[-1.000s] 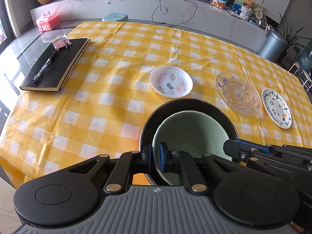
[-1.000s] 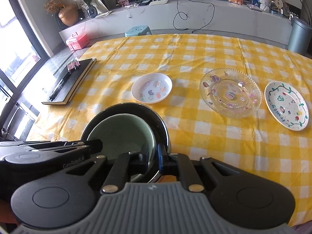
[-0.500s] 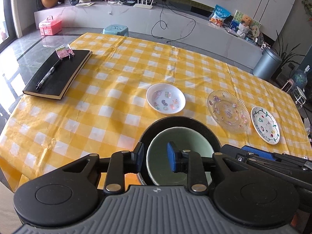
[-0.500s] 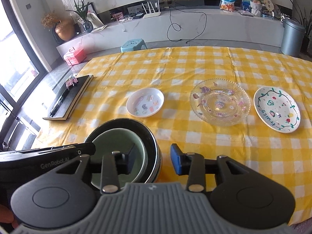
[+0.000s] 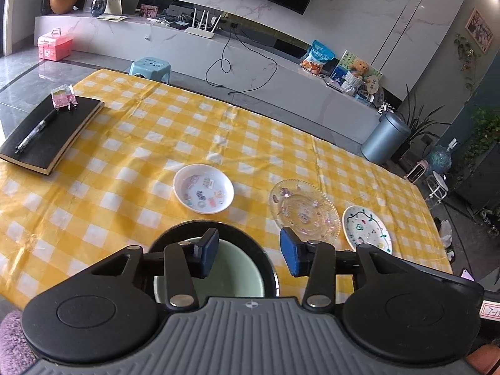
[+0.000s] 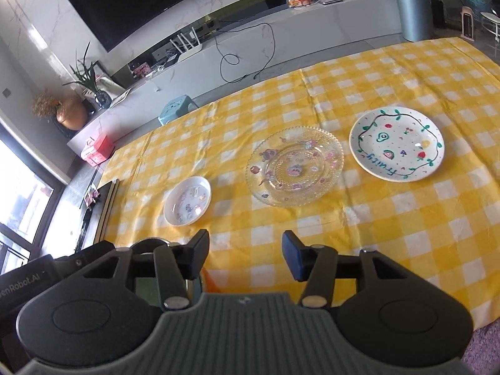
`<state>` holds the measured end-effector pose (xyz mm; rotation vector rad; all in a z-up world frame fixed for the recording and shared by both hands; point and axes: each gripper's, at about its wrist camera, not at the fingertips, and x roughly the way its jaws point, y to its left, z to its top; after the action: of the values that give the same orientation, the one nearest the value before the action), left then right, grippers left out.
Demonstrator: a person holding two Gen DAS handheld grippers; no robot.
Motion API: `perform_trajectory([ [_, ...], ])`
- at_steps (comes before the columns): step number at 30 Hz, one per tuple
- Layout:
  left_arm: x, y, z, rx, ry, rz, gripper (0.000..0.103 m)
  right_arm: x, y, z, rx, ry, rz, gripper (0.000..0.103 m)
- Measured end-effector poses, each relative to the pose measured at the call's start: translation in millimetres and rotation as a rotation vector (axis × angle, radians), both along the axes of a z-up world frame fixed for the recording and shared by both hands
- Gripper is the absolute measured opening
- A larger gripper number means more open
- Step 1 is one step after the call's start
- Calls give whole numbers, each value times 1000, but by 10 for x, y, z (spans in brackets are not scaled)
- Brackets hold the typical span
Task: Organize plates and bowls
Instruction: 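Move both grippers to the clear glass plate and close the left gripper on its rim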
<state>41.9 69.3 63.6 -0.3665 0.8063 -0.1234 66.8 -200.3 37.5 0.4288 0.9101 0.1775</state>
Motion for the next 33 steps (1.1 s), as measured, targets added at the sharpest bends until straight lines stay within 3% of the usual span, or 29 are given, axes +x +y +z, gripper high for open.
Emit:
perform_trajectory([
  [10, 280, -475, -201, -45, -4, -63, 54, 98, -448, -218, 98, 11, -100, 56],
  [15, 415, -707, -309, 0, -7, -91, 54, 166, -617, -365, 136, 10, -133, 56],
  [21, 680, -878, -400, 1, 40, -115, 51, 331, -795, -524, 175, 31, -177, 47],
  [26, 1049, -1025, -280, 86, 80, -236, 45, 494, -965, -687, 220, 63, -217, 43],
  [33, 1511, -1254, -291, 306, 131, -403, 44, 752, -1001, -894, 288, 122, -229, 37],
])
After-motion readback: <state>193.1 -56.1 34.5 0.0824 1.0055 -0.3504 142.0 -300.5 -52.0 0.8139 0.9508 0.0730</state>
